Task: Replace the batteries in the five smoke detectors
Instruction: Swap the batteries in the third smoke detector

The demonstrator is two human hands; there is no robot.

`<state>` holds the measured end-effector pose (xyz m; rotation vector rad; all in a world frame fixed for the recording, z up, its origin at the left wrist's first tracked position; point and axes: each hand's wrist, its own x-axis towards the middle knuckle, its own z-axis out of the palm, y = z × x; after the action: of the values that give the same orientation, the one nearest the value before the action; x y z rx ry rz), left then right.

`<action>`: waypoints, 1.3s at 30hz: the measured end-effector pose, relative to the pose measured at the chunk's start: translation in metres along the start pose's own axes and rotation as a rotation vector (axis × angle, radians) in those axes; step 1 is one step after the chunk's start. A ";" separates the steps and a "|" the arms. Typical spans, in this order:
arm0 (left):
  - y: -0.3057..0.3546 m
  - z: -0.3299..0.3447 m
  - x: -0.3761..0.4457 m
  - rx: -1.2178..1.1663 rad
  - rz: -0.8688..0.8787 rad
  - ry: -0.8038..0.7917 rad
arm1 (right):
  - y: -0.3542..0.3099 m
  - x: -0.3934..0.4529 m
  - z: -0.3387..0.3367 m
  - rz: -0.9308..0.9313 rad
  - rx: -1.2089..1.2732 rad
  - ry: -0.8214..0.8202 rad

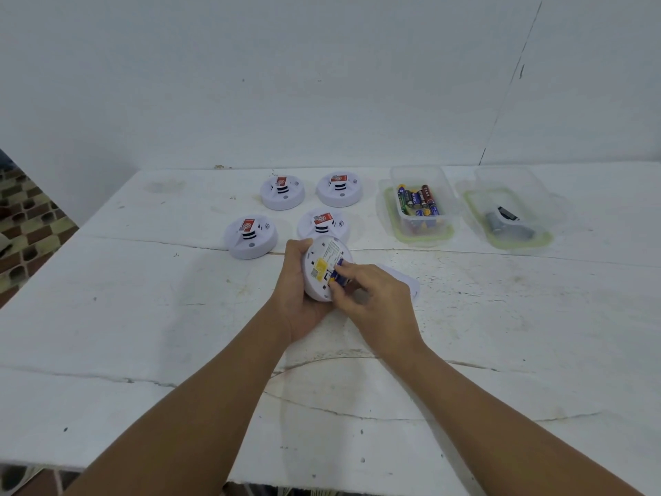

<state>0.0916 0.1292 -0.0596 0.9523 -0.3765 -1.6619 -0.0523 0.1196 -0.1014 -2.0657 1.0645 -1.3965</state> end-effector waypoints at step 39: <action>0.003 0.006 -0.003 0.016 -0.012 -0.012 | -0.004 -0.002 -0.002 -0.051 -0.106 -0.012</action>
<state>0.0892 0.1293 -0.0527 0.9583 -0.3934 -1.6790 -0.0529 0.1234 -0.0990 -2.1873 1.1101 -1.3770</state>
